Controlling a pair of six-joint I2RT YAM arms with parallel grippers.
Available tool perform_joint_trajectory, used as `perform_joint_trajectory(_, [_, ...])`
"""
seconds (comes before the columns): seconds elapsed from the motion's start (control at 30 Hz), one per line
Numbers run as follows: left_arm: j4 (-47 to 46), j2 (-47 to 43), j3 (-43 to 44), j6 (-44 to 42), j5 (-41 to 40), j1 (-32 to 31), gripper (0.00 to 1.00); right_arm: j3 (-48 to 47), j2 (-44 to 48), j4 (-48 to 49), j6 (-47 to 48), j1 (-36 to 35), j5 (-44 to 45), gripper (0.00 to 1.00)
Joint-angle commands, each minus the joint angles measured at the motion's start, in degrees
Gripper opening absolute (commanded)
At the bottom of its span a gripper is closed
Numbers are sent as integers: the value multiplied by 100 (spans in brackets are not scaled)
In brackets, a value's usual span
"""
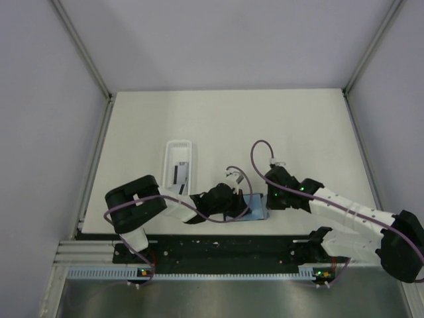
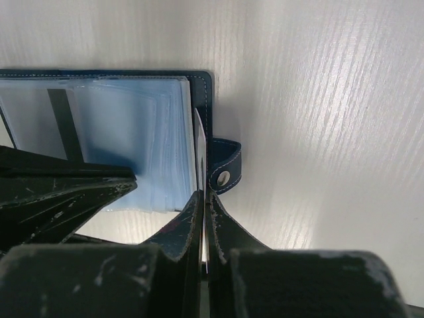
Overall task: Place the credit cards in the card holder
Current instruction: Turn over the card slot in the card holder.
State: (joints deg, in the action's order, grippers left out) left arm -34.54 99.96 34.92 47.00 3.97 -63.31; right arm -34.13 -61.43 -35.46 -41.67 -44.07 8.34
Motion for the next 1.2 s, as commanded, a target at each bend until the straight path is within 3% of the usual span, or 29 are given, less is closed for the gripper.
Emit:
perform_joint_trajectory(0.0, [519, -222, -441, -16, -194, 38, 0, 170, -97, -101, 27, 92, 54, 0])
perform_joint_trajectory(0.23, [343, -276, -556, 10, -107, 47, 0, 108, 148, -92, 19, 101, 63, 0])
perform_joint_trajectory(0.5, [255, -267, -565, 19, -98, 47, 0, 117, 1834, 4, 28, 110, 405, 0])
perform_joint_trajectory(0.6, [220, -276, -582, 37, -89, 38, 0, 327, 2275, 354, -104, 101, 126, 0])
perform_joint_trajectory(0.9, [88, -214, -574, 81, -10, 47, 0, 1425, 2557, 1576, -1202, 101, -482, 0])
perform_joint_trajectory(1.17, [-17, -197, -626, 107, 25, 38, 0, 1883, 2364, 2236, -1563, 101, -798, 0])
